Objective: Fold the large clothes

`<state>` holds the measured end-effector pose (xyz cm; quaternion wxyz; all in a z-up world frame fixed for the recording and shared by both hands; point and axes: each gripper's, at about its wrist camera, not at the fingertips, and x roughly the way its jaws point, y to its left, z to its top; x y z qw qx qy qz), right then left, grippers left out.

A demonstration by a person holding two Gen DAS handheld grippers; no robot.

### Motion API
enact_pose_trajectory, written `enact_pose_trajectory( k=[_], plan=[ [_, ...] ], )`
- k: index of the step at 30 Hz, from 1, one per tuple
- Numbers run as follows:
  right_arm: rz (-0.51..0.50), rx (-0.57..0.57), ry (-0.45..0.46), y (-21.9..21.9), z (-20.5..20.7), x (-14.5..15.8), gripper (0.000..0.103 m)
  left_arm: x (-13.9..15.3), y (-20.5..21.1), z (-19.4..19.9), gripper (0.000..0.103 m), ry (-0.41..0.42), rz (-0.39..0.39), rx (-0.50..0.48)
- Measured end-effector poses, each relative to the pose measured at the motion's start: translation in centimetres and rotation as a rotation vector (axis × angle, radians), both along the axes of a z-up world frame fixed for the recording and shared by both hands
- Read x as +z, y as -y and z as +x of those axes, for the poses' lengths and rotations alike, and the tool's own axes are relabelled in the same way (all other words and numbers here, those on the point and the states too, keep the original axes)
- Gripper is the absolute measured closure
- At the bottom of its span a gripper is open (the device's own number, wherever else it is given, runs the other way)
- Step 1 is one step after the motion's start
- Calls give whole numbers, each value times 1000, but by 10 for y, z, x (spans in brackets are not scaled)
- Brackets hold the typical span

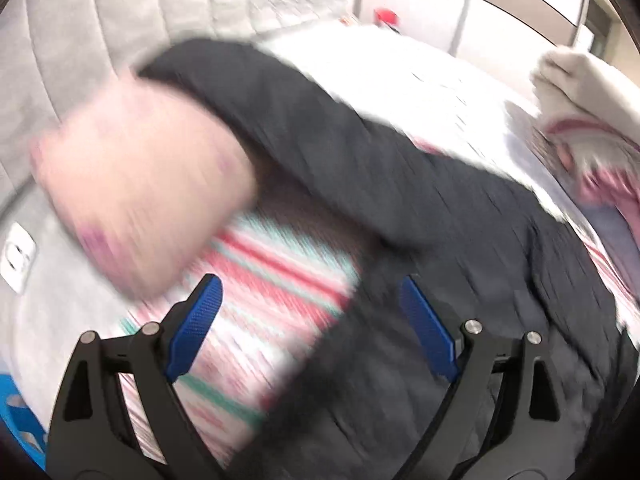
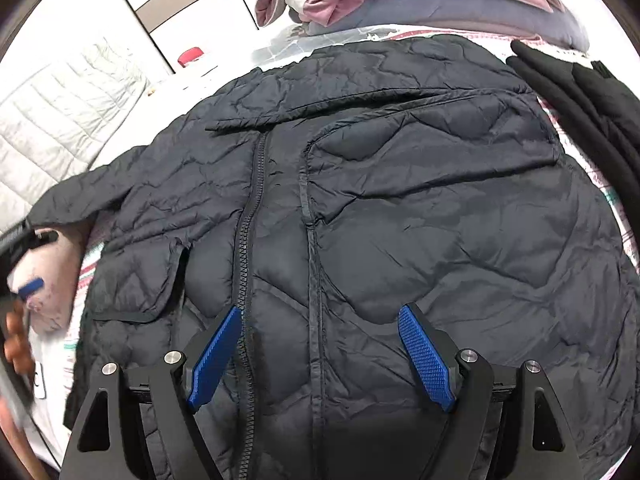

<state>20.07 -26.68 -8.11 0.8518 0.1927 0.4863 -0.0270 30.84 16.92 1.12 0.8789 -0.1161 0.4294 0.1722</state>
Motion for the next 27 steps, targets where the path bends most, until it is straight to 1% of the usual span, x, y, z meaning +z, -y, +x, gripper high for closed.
enact_pose_trajectory(
  k=[2, 3, 4, 6, 7, 10, 11, 14, 17, 19, 20, 21, 22, 23, 24, 25, 26, 27],
  plan=[
    [-5, -1, 8, -1, -1, 2, 21, 19, -28, 20, 12, 29, 82, 81],
    [-22, 2, 15, -2, -2, 4, 21, 24, -40, 29, 12, 35, 93, 112],
    [-41, 4, 25, -3, -2, 6, 21, 25, -52, 36, 12, 35, 87, 134],
    [-95, 7, 56, -7, -5, 13, 21, 23, -77, 53, 12, 18, 45, 180],
    [-126, 7, 70, -10, -6, 17, 21, 18, -93, 63, 12, 0, 8, 205],
    [-209, 0, 88, -14, -8, 22, 21, 4, -115, 81, 12, -31, -29, 252],
    [-236, -7, 88, -14, -8, 24, 21, 0, -118, 85, 12, -27, -33, 260],
    [-294, -32, 92, -12, -8, 26, 21, -3, -109, 93, 12, -5, 29, 269],
    [-305, -41, 98, -9, -10, 28, 21, -6, -98, 103, 12, -15, 99, 260],
    [-303, -39, 78, -10, -9, 26, 21, -8, -92, 108, 14, -18, 144, 268],
    [-297, -40, 54, -10, -8, 23, 21, -7, -91, 107, 25, -9, 159, 270],
    [-285, -35, 30, -9, -7, 20, 21, -6, -89, 107, 46, 0, 177, 269],
    [-267, -24, 9, -9, -5, 17, 21, -7, -84, 109, 57, 1, 200, 255],
    [-255, -14, -8, -10, -4, 14, 21, -5, -84, 112, 74, -2, 209, 244],
    [-248, -5, -29, -9, -3, 12, 21, -5, -81, 114, 85, -9, 224, 231],
    [-248, -3, -39, -8, -2, 11, 21, -5, -78, 116, 92, -12, 229, 215],
    [-251, -3, -41, -8, -3, 11, 21, -4, -78, 118, 96, -9, 220, 208],
    [-254, -5, -41, -7, -3, 11, 21, -1, -77, 117, 97, 5, 202, 205]
  ],
)
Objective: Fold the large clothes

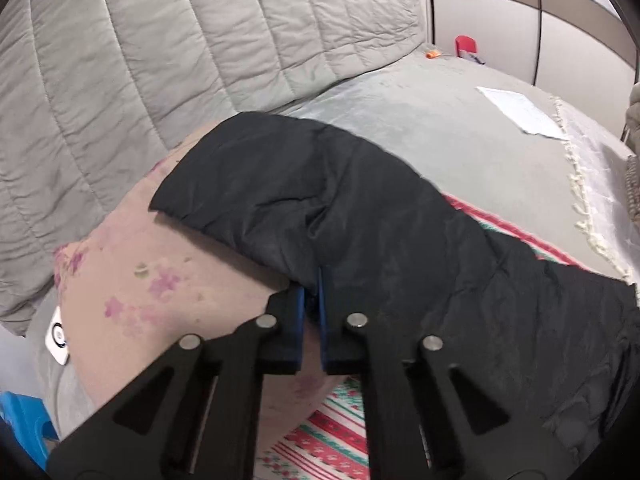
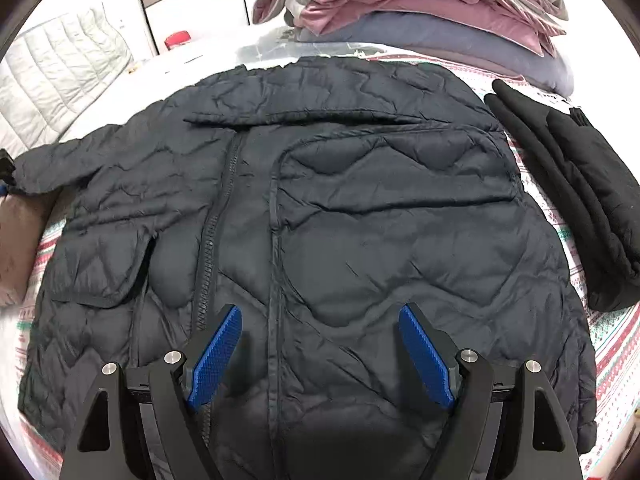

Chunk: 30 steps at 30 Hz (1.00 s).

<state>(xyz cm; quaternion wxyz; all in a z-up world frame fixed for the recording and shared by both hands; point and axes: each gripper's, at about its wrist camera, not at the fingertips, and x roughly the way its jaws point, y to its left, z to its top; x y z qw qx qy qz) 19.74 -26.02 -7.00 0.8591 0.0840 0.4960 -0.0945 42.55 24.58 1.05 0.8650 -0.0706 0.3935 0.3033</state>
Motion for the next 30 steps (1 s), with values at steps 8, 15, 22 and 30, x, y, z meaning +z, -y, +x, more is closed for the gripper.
enact_pose_trajectory(
  k=[8, 15, 22, 30],
  plan=[
    [-65, -40, -7, 8, -3, -1, 21, 54, 54, -24, 98, 215, -17, -136],
    [-228, -109, 0, 20, -6, 7, 21, 96, 172, -59, 98, 359, 8, -446],
    [-254, -170, 17, 46, -10, 14, 21, 39, 330, -90, 89, 201, 210, -864],
    [-166, -192, 37, 65, -15, 16, 21, -97, 432, -136, 42, -144, 609, -1217]
  ],
)
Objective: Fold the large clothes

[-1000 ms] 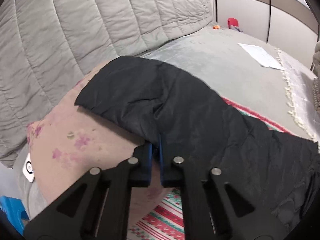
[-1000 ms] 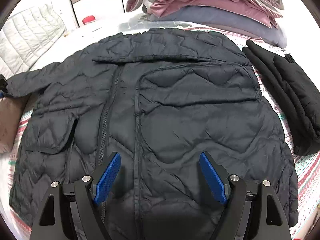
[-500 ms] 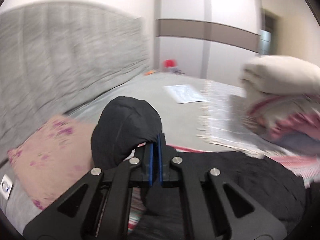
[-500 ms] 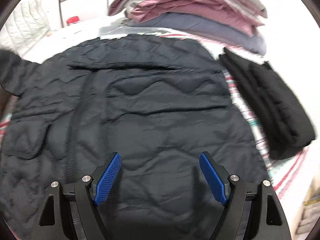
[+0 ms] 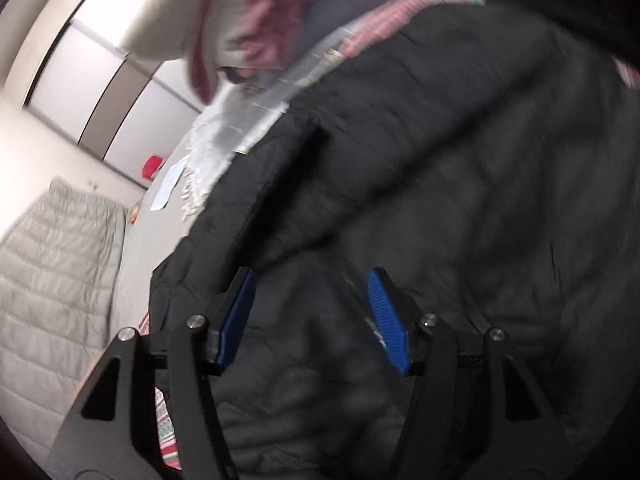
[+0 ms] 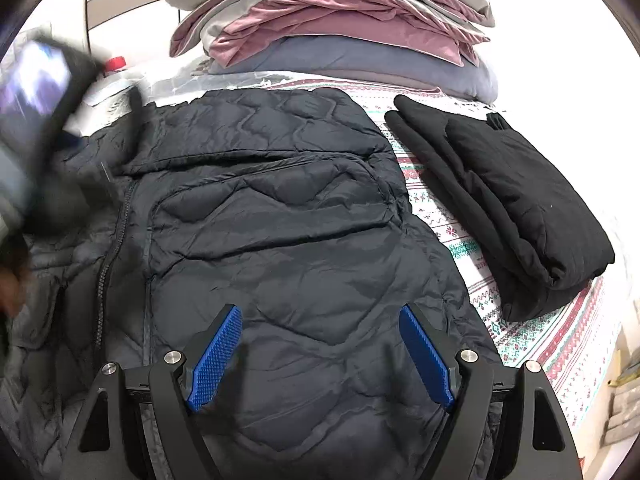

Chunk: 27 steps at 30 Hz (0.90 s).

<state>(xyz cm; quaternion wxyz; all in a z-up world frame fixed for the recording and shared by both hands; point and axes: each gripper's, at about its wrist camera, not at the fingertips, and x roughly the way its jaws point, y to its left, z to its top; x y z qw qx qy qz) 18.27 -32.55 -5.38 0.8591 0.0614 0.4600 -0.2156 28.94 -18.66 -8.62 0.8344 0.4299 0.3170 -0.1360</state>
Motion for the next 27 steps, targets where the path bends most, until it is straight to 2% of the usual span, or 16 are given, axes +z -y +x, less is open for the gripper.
enact_pose_trajectory(
  k=[3, 5, 9, 11, 13, 17, 22, 27],
  plan=[
    [21, -4, 1, 2, -1, 0, 21, 5, 1, -14, 39, -17, -16, -34],
    [30, -6, 8, 4, -2, 1, 21, 18, -4, -17, 33, -27, -70, -25],
    [35, 2, 21, 3, -3, 2, 21, 42, -27, -18, 32, -87, -225, 35],
    [30, 12, 18, 1, -2, 2, 21, 51, -47, -20, 32, -146, -323, 96],
    [24, 12, 11, 2, -1, 1, 21, 52, -71, -24, 32, -207, -390, 175],
    [32, 9, 1, 5, 0, -2, 21, 56, -138, -44, 31, -287, -468, 405],
    [-18, 8, -37, 1, 4, -6, 21, 68, -233, -85, 29, -263, -567, 631],
    [-142, -11, -83, -8, 6, -9, 21, 62, -304, -121, 29, -265, -626, 776]
  ],
)
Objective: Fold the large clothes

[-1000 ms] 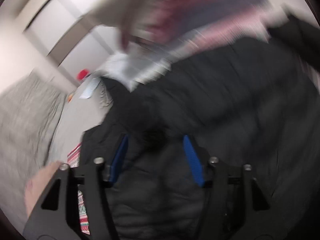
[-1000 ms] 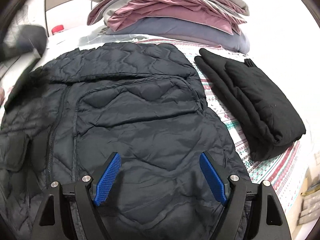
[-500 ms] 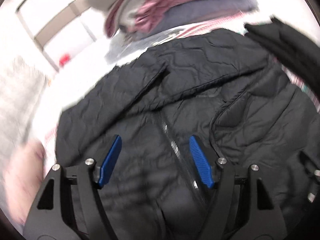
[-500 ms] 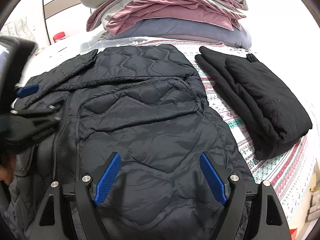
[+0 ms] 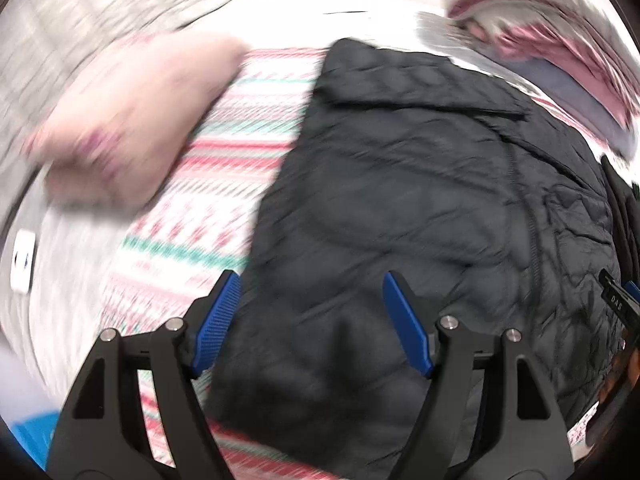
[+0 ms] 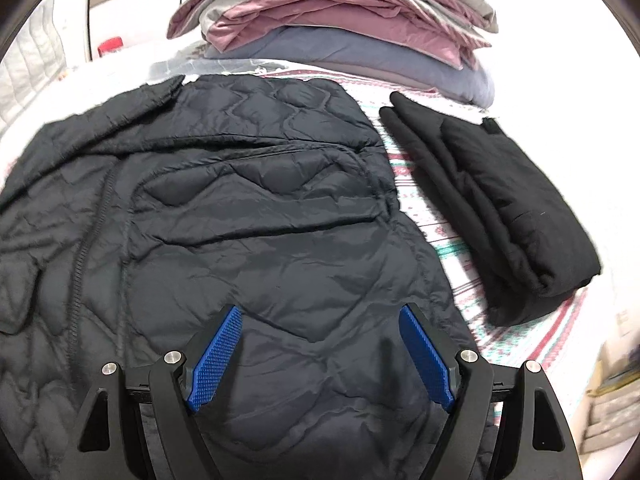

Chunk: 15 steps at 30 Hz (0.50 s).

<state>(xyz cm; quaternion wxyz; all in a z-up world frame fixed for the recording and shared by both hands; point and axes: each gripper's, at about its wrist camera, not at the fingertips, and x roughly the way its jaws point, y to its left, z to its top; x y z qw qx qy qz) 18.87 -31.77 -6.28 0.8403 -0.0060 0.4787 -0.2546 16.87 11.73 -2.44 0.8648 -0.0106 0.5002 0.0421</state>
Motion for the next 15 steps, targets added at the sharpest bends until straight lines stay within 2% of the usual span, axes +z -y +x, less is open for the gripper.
enact_pose_trajectory(
  k=[3, 6, 9, 12, 15],
  plan=[
    [-110, 1, -53, -9, 2, -7, 21, -21, -31, -18, 28, -40, -3, 67],
    [-233, 33, -82, -21, -4, -9, 21, -41, -47, -32, 28, -78, -35, 91],
    [-343, 38, -96, -29, -28, -14, 21, -61, -53, -40, 28, -90, -70, 87],
    [-333, 49, -95, -25, -69, -19, 21, -71, -57, -43, 28, -100, -111, 83],
    [-208, 42, -31, 7, -125, -16, 21, -68, -66, -49, 28, -74, -161, 81]
  ],
)
